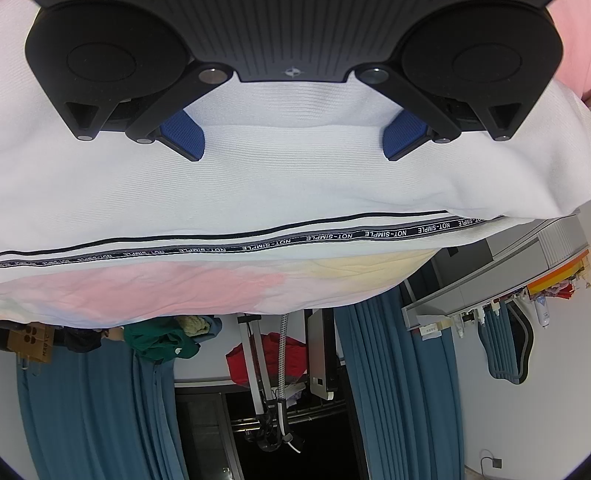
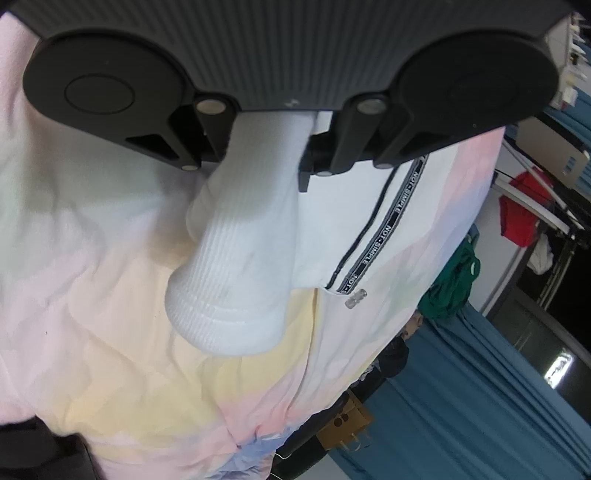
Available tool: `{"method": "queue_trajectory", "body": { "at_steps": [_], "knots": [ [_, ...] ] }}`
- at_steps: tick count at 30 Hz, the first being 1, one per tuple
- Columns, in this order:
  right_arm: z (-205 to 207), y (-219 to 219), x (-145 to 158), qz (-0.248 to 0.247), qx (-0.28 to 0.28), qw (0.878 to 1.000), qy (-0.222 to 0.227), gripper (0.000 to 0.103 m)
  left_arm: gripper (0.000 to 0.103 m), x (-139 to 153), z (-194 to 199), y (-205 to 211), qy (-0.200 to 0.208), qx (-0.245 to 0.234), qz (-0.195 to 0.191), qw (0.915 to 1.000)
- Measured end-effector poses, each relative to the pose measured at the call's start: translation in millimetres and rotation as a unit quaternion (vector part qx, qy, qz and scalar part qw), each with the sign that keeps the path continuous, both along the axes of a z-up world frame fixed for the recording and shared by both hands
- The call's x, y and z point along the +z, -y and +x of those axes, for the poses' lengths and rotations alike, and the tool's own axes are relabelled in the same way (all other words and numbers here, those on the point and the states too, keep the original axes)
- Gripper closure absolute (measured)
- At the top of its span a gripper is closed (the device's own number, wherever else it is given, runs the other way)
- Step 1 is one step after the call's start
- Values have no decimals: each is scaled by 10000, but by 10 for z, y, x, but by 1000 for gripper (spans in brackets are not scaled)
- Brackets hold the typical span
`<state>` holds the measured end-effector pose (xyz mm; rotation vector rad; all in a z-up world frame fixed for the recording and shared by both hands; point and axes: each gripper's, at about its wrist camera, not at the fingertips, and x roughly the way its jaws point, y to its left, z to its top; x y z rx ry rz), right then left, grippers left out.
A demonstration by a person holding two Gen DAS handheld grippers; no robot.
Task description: Fold clothes
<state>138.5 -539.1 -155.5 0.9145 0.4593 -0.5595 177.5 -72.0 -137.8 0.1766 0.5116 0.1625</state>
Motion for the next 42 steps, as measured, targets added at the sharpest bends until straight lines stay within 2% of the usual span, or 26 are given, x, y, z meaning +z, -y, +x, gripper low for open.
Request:
{"method": "queue_trajectory", "body": {
  "at_steps": [7, 19, 26, 33, 35, 37, 39, 42],
  "knots": [
    [-5, 4, -3, 21, -4, 10000, -4, 91, 0, -1, 2, -1, 3, -3, -2, 10000],
    [-120, 74, -52, 318, 52, 9988, 362, 91, 0, 0, -12, -8, 15, 4, -14, 10000],
    [-117, 54, -73, 76, 256, 9987, 436, 91, 0, -19, -16, -15, 75, 7, -22, 10000],
    [-90, -85, 158, -662, 410, 9954, 557, 92, 0, 161, -73, -50, -182, -278, 108, 9994],
    [-97, -211, 356, -1065, 478, 9906, 719, 92, 0, 255, -135, -82, -148, -295, 119, 9994],
    [-104, -394, 596, -1548, 609, 9820, 896, 92, 0, 355, -205, -126, -52, -233, 115, 9996],
    [-110, -654, 858, -2077, 783, 9691, 1079, 92, 0, 478, -219, -255, -29, -38, -142, 9999],
    [-116, -1157, 1241, -2897, 1161, 9400, 1379, 92, 0, 719, -248, -485, 123, 170, -553, 9982]
  ]
}}
